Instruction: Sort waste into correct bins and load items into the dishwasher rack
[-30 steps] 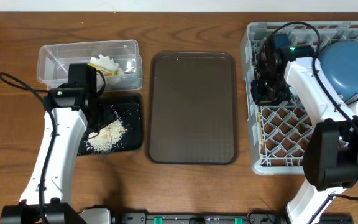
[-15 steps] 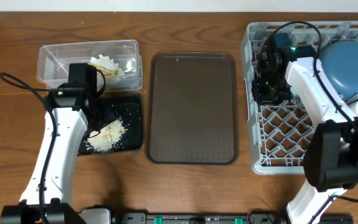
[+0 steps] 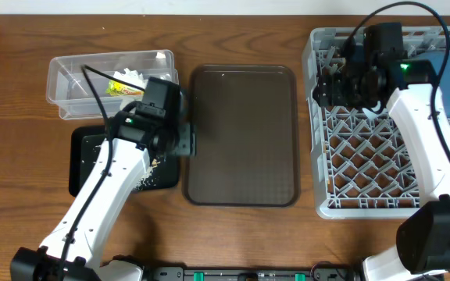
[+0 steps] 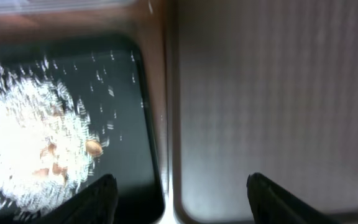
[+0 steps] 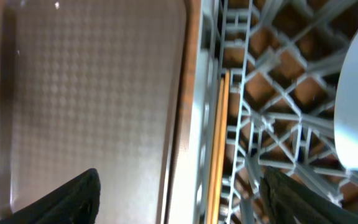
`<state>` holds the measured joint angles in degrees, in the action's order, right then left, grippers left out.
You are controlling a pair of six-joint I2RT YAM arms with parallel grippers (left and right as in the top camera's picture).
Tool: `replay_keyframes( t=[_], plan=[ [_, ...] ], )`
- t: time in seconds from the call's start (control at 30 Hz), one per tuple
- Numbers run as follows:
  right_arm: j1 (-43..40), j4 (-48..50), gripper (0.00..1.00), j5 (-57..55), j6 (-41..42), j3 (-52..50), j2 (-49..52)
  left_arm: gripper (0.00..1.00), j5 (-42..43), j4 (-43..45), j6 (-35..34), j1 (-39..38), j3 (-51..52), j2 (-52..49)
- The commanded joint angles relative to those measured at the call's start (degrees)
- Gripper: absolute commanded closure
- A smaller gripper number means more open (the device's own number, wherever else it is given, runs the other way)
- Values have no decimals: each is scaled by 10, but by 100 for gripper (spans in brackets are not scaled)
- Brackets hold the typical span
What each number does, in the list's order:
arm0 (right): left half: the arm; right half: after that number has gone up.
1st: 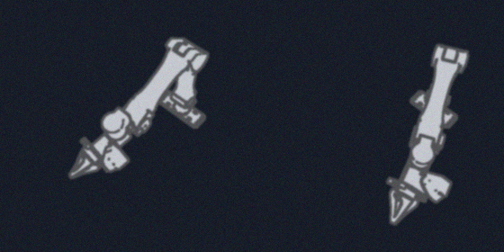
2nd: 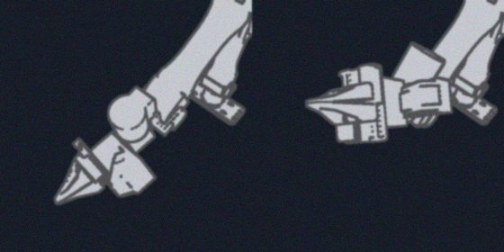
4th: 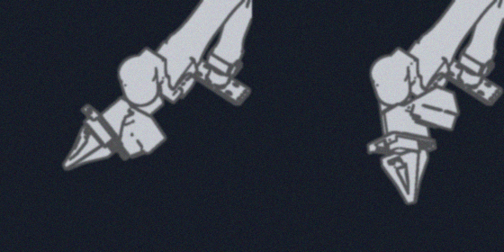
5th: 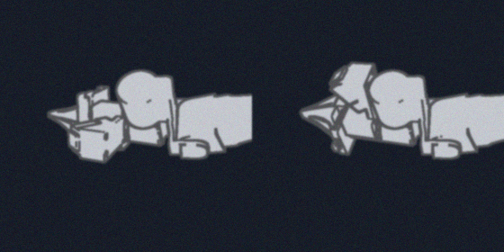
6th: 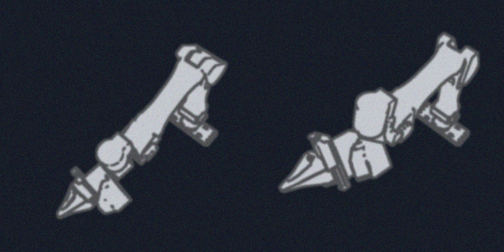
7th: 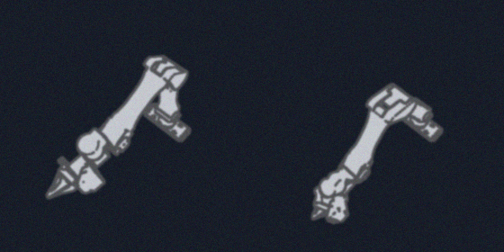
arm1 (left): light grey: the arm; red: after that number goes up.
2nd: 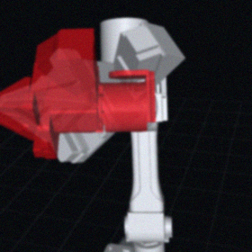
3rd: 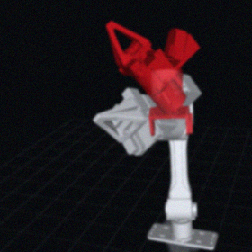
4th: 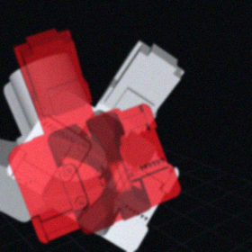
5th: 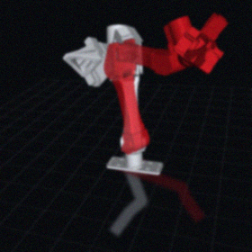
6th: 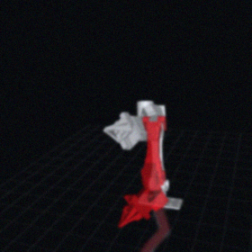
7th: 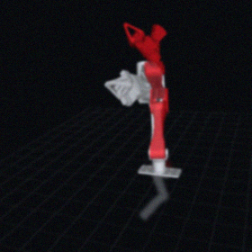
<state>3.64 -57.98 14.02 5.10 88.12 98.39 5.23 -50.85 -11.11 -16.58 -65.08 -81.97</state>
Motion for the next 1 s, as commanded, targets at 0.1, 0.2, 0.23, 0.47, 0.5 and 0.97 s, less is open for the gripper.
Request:
replay_keyframes(
  t=[0.1,0.2,0.23,0.47,0.5,0.97],
  plan=[
    [-34,-64,15,3,-15,2,2,30,2,-92,5,25,7,-1],
    [-38,-95,15,-10,-13,2,1,30,2,-115,-12,39,7,7],
    [-38,-104,16,-15,-13,2,0,30,2,-115,-14,41,8,12],
    [-27,-105,17,-52,3,-32,-41,30,-4,-94,-16,41,25,126],
    [-24,-92,17,-57,5,-48,-59,30,-7,-90,-16,41,33,149],
    [15,116,1,-138,32,-398,-501,30,-23,-67,-21,41,142,503]
  ],
)
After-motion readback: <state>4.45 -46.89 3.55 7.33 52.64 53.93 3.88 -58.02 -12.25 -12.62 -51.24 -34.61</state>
